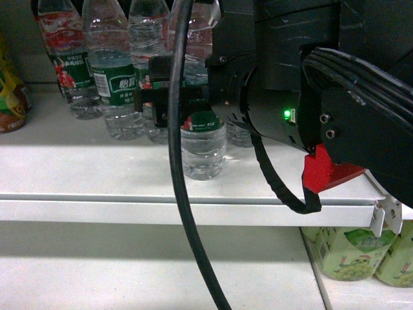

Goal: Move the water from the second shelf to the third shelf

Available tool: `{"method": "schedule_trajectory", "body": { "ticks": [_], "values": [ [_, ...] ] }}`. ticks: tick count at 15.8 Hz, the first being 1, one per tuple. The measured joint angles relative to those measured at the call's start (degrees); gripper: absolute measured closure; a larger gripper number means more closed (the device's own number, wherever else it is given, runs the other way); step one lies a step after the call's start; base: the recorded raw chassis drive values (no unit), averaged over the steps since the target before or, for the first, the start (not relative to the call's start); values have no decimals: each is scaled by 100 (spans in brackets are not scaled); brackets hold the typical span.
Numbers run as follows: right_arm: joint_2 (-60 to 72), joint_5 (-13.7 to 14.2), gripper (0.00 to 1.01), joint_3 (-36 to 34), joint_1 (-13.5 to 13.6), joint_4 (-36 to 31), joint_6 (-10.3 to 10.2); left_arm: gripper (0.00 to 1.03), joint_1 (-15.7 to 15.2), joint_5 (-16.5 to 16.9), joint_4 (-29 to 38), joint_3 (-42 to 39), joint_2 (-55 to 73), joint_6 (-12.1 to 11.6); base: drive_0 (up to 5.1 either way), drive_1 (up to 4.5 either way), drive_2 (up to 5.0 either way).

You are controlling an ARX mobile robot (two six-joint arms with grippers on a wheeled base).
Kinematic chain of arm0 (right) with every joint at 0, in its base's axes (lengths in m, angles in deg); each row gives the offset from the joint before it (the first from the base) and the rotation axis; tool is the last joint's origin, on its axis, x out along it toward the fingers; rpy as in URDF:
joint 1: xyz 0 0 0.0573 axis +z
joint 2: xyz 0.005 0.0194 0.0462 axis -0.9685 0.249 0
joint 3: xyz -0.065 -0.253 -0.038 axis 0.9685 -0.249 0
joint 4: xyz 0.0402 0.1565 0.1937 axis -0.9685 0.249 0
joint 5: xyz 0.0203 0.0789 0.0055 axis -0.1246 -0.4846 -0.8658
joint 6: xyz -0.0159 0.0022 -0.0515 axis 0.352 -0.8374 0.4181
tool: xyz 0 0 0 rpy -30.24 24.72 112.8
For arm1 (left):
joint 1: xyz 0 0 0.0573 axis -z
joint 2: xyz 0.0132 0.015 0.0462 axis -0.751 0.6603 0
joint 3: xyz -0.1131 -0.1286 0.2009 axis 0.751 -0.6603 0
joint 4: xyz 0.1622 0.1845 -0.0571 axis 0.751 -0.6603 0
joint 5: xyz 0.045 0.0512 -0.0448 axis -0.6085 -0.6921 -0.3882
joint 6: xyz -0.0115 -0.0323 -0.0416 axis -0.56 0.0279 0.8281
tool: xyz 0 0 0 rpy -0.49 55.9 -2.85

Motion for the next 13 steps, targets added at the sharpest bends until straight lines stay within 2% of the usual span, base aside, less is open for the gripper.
{"method": "schedule_trajectory", "body": {
  "ticks": [1,2,3,6,10,13],
  "values": [
    [17,107,55,52,61,17,20,5,0,0,0,0,0,0,0,0,0],
    [-44,96,58,-37,59,-55,20,5,0,0,0,0,0,0,0,0,0],
    [-420,17,58,-570,17,-229,24,5,0,0,0,0,0,0,0,0,0],
    [-839,-122,59,-1137,-127,-369,17,5,0,0,-2,0,0,0,0,0,0],
    [-1399,-284,59,-2037,-511,-811,20,5,0,0,0,0,0,0,0,0,0],
    [-1808,-385,59,-2538,-929,-927,0,5,0,0,0,0,0,0,0,0,0]
  ]
}}
